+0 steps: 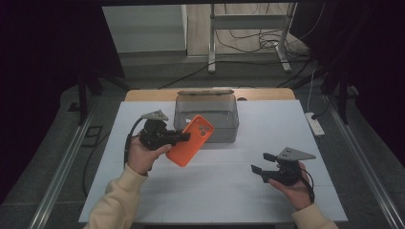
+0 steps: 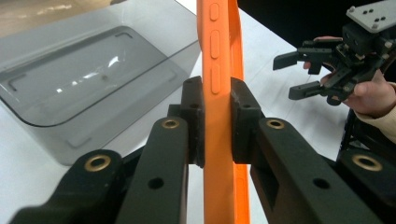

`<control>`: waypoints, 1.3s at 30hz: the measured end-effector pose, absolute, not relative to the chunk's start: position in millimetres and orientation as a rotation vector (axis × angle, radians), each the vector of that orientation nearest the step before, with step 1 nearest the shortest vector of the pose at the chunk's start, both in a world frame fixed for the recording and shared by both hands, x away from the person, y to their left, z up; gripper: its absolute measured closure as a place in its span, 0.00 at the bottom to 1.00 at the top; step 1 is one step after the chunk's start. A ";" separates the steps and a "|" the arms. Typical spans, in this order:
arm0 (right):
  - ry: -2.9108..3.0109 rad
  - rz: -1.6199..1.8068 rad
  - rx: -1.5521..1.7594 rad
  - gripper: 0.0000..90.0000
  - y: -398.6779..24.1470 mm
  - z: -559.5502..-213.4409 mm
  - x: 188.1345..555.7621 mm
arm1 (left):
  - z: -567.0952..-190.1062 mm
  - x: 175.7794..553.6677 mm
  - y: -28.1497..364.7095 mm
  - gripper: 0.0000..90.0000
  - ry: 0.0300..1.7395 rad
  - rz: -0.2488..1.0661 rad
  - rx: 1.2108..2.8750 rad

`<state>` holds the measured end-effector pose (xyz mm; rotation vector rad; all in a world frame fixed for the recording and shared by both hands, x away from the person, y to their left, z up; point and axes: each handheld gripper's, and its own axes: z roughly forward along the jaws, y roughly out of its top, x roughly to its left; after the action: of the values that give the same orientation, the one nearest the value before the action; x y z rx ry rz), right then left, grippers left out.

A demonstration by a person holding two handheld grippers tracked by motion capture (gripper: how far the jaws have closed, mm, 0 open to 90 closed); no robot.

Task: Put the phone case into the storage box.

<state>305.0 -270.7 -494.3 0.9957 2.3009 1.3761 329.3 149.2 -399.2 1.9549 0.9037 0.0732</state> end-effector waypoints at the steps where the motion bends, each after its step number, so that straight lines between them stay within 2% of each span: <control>1: 2.301 1.375 0.995 0.31 -270.7 -494.3 305.0 | -398.4 329.9 149.7 0.88 0.905 0.078 1.954; 25: 2.291 1.351 0.989 0.31 -270.7 -494.7 304.8 | -376.2 358.7 150.6 0.88 0.986 0.151 1.941; 39: 2.294 1.350 0.986 0.30 -269.8 -495.7 304.8 | -365.7 375.8 138.2 0.88 1.023 0.193 1.966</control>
<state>304.8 -269.8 -495.7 0.9864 2.2940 1.3504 375.8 138.2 -365.7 1.9661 1.0234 0.1925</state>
